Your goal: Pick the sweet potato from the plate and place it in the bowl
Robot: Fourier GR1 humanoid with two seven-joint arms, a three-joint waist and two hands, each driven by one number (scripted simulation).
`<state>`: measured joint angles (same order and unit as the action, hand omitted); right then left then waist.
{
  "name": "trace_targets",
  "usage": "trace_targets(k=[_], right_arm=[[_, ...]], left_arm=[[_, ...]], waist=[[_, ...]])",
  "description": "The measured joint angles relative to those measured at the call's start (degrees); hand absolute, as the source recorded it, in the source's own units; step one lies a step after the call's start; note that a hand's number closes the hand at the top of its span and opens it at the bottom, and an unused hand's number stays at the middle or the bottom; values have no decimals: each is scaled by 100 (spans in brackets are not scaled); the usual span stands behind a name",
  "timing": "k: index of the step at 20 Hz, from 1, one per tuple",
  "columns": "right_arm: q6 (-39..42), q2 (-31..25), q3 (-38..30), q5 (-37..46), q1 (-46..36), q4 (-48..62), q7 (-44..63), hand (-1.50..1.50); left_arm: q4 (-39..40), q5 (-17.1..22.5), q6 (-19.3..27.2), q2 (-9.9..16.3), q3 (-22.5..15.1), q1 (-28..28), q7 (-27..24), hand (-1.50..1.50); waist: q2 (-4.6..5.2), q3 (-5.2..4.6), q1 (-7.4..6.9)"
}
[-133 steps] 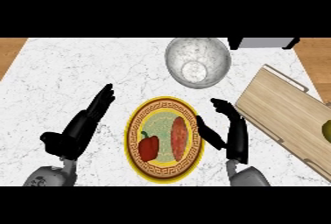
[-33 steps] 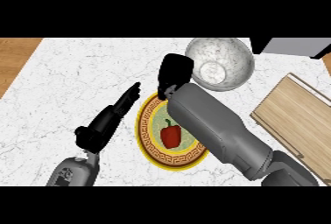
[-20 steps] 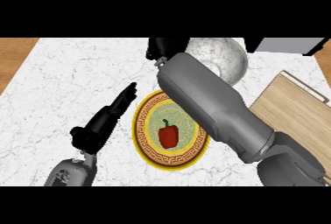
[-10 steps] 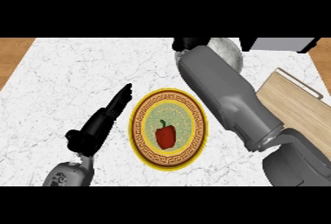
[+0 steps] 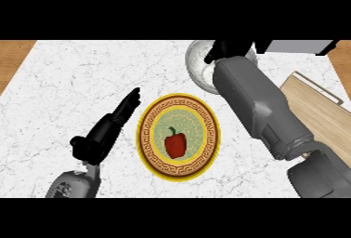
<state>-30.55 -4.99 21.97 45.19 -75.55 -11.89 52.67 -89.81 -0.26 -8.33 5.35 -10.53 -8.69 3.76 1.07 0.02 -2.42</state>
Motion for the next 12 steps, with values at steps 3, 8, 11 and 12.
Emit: trace_targets(k=[3, 8, 11, 12], right_arm=[[98, -128, -470, -483, 207, -65, -520, -150], [-54, -299, -865, -803, 367, -114, -1493, -150], [-454, -368, -1009, -845, 406, -70, -1791, -150], [-615, -401, -1066, -868, 422, -90, -1864, -150]], left_arm=[[-19, -13, -1, -8, -3, 5, -14, 0], [-66, -28, -8, -47, -31, 8, 44, 0], [-100, 26, -95, 21, 26, -4, 74, 0], [-89, 6, -88, 12, 20, 27, 18, 0]], waist=[[5, 4, -3], [8, 4, -31], [15, 4, -56], [11, 4, -48]])
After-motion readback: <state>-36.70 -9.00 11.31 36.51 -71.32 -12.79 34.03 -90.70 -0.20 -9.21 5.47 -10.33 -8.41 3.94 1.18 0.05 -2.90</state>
